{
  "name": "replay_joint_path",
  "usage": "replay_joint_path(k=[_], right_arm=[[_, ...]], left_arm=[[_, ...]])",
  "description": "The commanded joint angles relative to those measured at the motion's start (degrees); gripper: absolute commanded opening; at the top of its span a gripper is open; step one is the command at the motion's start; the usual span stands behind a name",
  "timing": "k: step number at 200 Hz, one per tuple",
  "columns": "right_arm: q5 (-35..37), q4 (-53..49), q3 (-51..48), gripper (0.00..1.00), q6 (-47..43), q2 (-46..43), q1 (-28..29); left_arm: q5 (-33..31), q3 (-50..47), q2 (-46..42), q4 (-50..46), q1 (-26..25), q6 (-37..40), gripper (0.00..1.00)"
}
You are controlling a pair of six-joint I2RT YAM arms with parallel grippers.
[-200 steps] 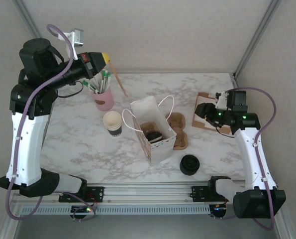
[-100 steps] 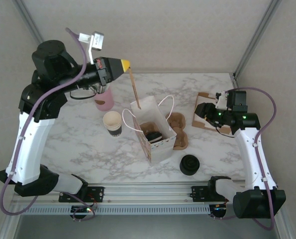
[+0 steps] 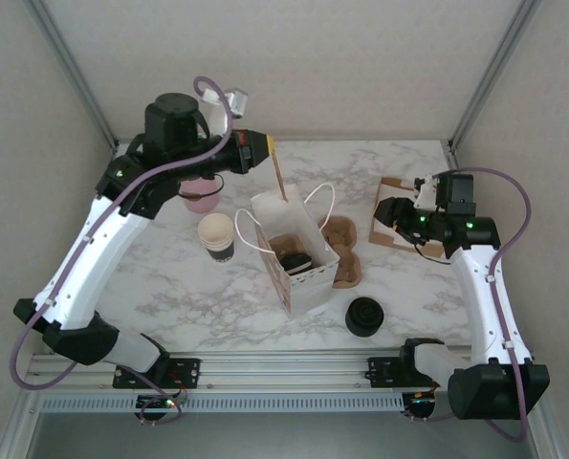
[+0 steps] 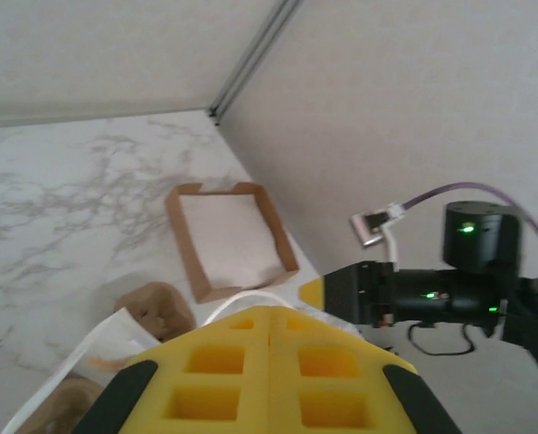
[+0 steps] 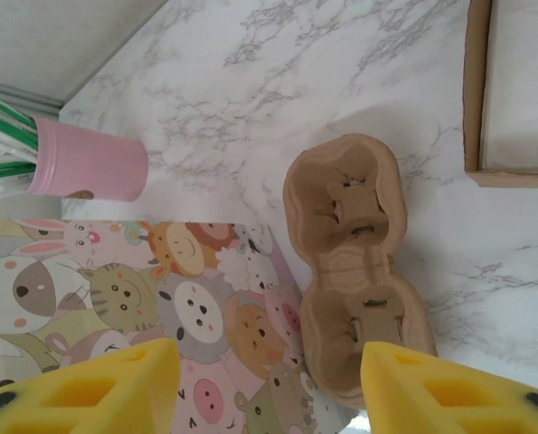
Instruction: Pack the takeout coffee
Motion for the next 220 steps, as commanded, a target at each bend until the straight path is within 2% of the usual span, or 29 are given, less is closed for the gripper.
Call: replay_joint_path(k=[1,25,35,47,58,68,99,123,134,156,188,220], right_arm=[[-0.6,1.01,-1.57,0.56,-0.09,-0.17,-0.29],[-0.35,1.54,-2.08,0.56,-0.11,0.35,-0.3],[-0.23,1.76,-2.15,0.57,-0.11,0.67,-0.38],[-0.13,1.81,-2.08,0.58,-0.19,1.14,-0.3],[0.19,1.76,-1.82,0.59,-0.31,1.48,-0.35],[0.55,1.55,-1.6,0.6,-0.47,1.79,-0.29],[2.19,1.09,-0.91,0.6,-1.09,2.61,-0.37],[5.36,-0.07,0.21,0.61,-1.3,4.0,-0.36],[7.99,-0.98,1.03,0.61,-1.5,5.2,-0.38],[15.54,-2.93,3.16,0.61,-2.13,8.75,-0.38],[23.72,-3.56,5.26,0.61,-3.55,15.21,-0.81],[27.37,-2.1,7.7,0.6,-4.88,23.16,-2.11]], left_arm=[[-1.46,-3.56,1.82,1.79,-1.72,2.76,0.0],[-0.59,-7.05,2.63,3.85,-5.16,2.31,0.0],[-0.43,-7.08,2.76,3.74,-6.37,2.34,0.15],[-0.42,-6.82,2.24,3.6,-7.4,2.33,0.24],[0.19,-6.72,1.28,3.62,-7.61,2.22,0.37],[1.6,-6.96,0.15,3.71,-7.7,1.99,0.43],[6.43,-9.64,-3.5,5.74,-7.7,0.39,0.46],[2.84,-11.12,-4.91,4.38,-7.38,1.09,0.52],[1.12,-12.29,-5.68,4.16,-6.79,1.3,0.58],[-2.97,-16.3,-8.58,5.21,-4.11,1.3,0.76],[-3.59,-23.94,-14.73,8.84,3.56,-0.27,0.98],[0.21,-30.57,-17.7,11.52,11.83,-1.91,1.0]])
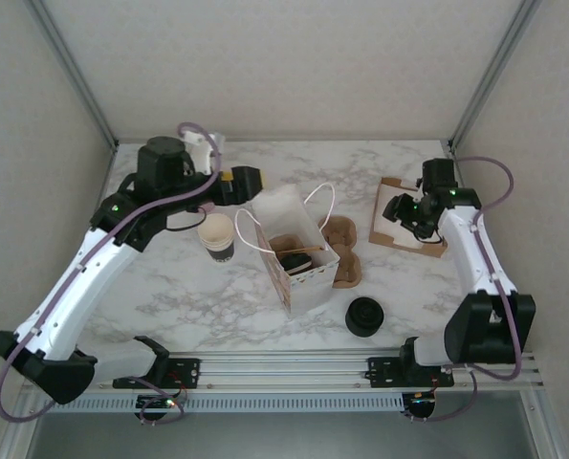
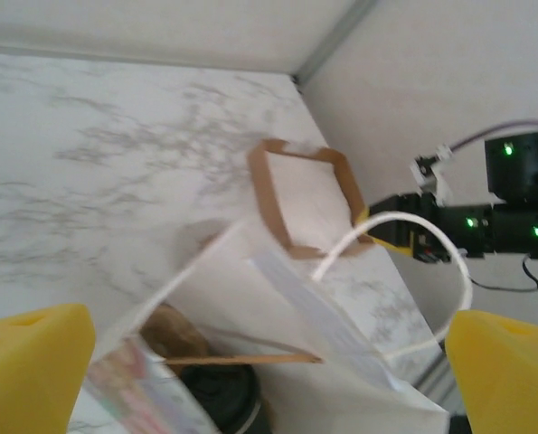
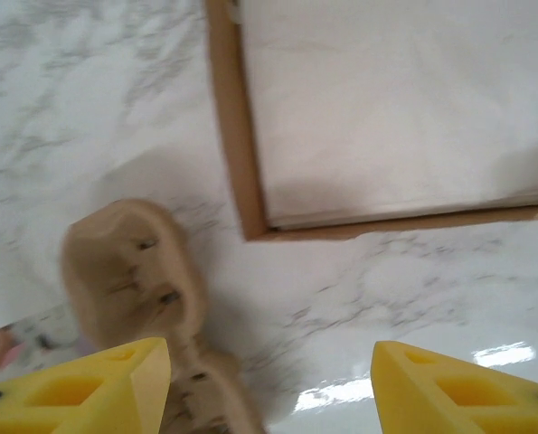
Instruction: Pack the takeout coffee
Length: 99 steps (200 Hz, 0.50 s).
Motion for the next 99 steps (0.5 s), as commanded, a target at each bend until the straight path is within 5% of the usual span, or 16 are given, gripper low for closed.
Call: replay_joint_path(k=[1,42,99], right_arm=[[6.17,-0.2,2.85,0.6,-2.05,4.96,-1.1],[7.35,0.92,8.13,0.56,-4.7,15.8,-3.32],[9.02,0.47,17.61,0.53,-8.4,30.05,-5.26]], left_arm=[[2.3,-3.83,-2.76,4.71,4.81,-1.81,1.0],[7.42,-10.77,-2.72,9.23,12.24,-4.28,1.0],[8.44,-13.9,-0.24,12.56,15.63,-4.74,1.0]])
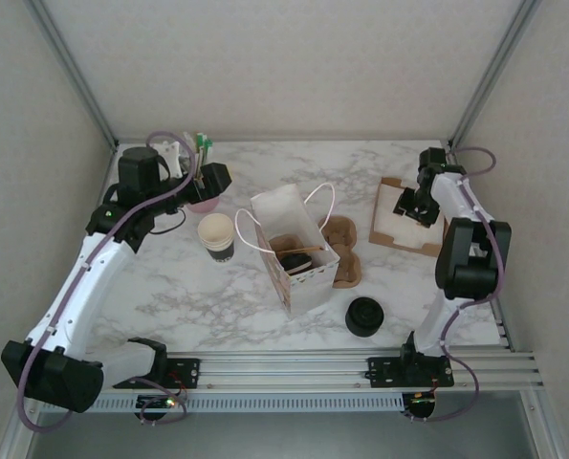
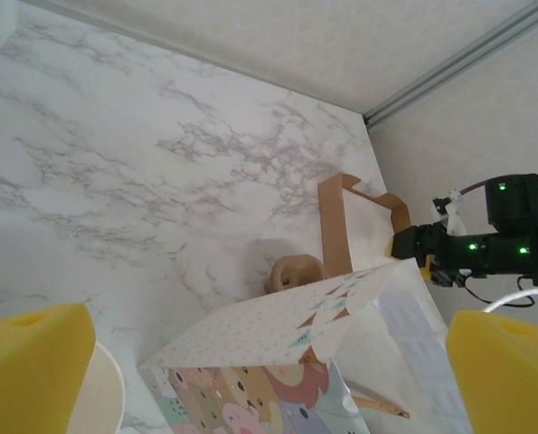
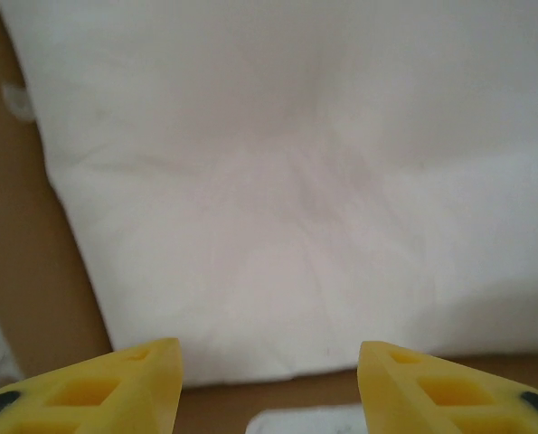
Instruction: Pack the takeout coffee
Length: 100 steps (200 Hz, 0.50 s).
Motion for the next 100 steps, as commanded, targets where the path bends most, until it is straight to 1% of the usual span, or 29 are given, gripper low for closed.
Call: replay_joint_path(k=[1,19,54,90,100], right_arm=[[1.9,-0.49,4.4,0.53,-2.48,4.69,-0.57],[1.97,-0.71,7.4,0.54,-3.23,8.27,-0.61],[1.96,-1.84,12.41,0.58,-4.46,15.33,-0.65],[0.92,-2.81,13.38,0.56,-4.57,19.67,-0.64],[0.74,-2.75,13.14,0.53,-4.61,19.87,-0.64]], left_arm=[[2.02,-0.99,1.17,4.03,1.17,-0.72,1.0],[2.19,-1.76,2.02,5.17,1.38,-0.9,1.0],[2.43,-2.55,3.56,6.37,1.62,-1.0,1.0],[2.63,-2.55,4.4,6.75,1.89,-0.85,1.0],[2.72,-2.58,4.54,6.73,1.91,-0.83,1.0]])
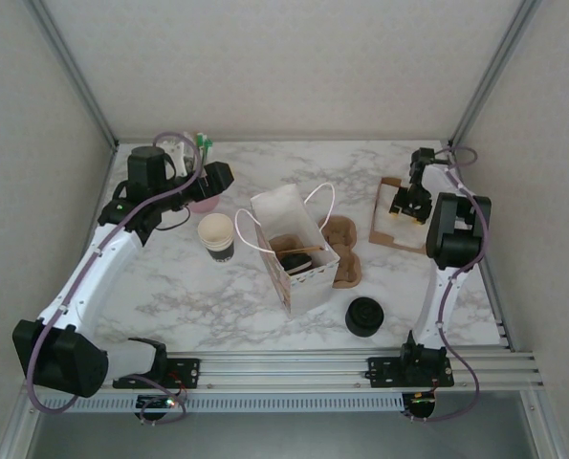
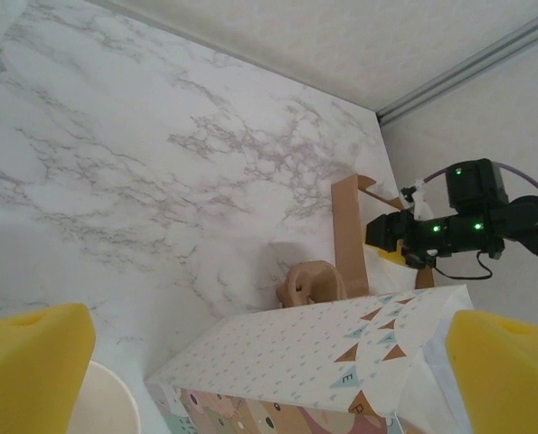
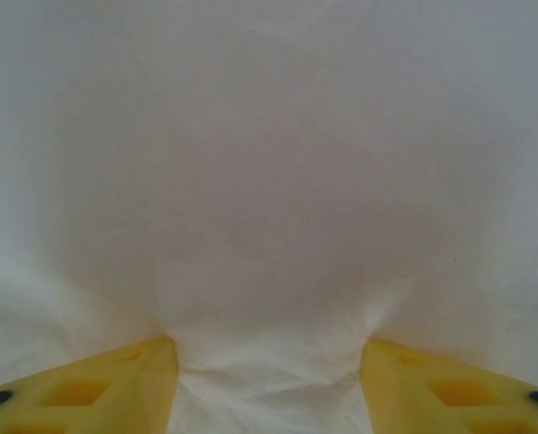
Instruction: Pack the takeout coffee
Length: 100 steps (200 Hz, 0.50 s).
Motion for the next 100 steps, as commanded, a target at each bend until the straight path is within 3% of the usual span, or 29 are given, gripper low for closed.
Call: replay_joint_path(k=[1,54,100], right_arm=[[-0.39,-2.17,0.36,0.53,-0.93,1.97,-0.2],[-0.42,-2.64,0.17,0.32,-0.38,-1.33,-0.23],[0.12,-2.77,-0.22,0.28,-0.03,-4.26,-0.2]], left_arm=[[1.32,-0.27,0.32,1.9,0.68,-0.32,1.0],[1.59,-0.36,-0.06,1.84,0.68,-0.48,1.0],[1.32,-0.44,-0.88,1.26,0.68,-0.43,1.0]])
